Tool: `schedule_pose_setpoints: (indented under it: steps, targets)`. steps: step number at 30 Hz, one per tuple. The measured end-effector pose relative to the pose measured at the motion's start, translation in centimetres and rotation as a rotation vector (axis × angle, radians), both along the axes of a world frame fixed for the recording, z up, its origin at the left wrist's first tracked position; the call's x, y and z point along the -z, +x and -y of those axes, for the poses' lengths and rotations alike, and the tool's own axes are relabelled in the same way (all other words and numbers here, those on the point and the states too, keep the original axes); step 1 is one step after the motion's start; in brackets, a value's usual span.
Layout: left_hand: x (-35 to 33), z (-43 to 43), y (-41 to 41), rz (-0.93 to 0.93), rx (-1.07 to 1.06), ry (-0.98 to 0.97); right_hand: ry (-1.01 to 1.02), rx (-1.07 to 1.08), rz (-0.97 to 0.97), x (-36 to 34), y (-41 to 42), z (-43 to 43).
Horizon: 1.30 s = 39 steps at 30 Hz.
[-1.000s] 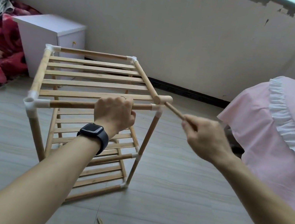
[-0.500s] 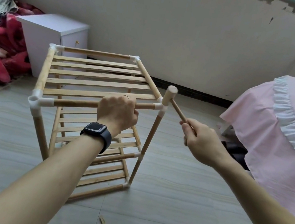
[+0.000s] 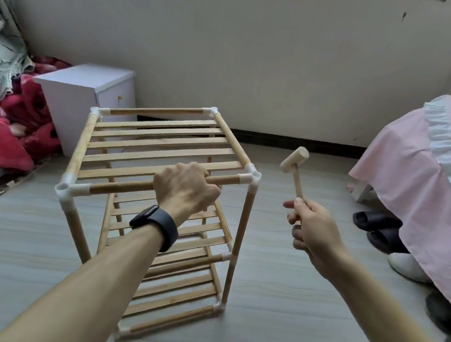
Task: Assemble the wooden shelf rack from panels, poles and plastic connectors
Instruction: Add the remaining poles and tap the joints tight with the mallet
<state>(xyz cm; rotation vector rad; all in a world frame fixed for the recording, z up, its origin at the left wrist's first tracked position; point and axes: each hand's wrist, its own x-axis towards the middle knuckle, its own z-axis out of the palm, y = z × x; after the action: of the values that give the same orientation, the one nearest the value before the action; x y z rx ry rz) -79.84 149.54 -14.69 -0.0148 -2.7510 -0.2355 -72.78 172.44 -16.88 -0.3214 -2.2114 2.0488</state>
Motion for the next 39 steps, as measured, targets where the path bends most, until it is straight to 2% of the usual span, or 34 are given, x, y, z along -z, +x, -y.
schedule_pose_setpoints:
  steps: [4,7,11,16,20,24,27,31,34,39]
  targets:
    - [-0.5,-0.4,-0.2,0.0,0.086,0.052,0.1,0.111,-0.017,2.0,-1.1,-0.2]
    - [-0.8,-1.0,-0.2,-0.023,0.163,0.112,0.127,0.109,-0.031,3.1,-1.9,-0.6]
    - [-2.2,-0.9,-1.2,-0.063,0.223,0.314,0.089,0.104,0.01,5.6,-2.1,-1.1]
    - [-0.3,1.7,-2.4,-0.063,0.151,0.651,0.32,0.165,-0.059,7.5,-2.1,-2.2]
    - [4.9,4.0,-1.7,0.008,0.062,0.962,0.523,0.12,-0.221,7.0,-3.8,-2.0]
    - [12.5,6.5,-0.4,0.138,-0.15,1.133,0.666,-0.031,-0.234,7.7,-5.2,-1.3]
    - [18.4,7.9,0.7,0.249,-0.318,1.124,0.803,-0.167,-0.244,10.3,-5.0,0.5]
    - [23.8,8.7,1.7,0.349,-0.39,1.091,0.877,-0.237,-0.173,13.7,-4.6,2.0]
    - [26.3,9.3,2.6,0.491,-0.343,1.008,0.926,-0.292,-0.133,15.2,-3.9,2.3]
    - [26.7,10.1,1.9,0.583,-0.258,0.923,0.948,-0.294,-0.133,16.3,-3.5,2.4]
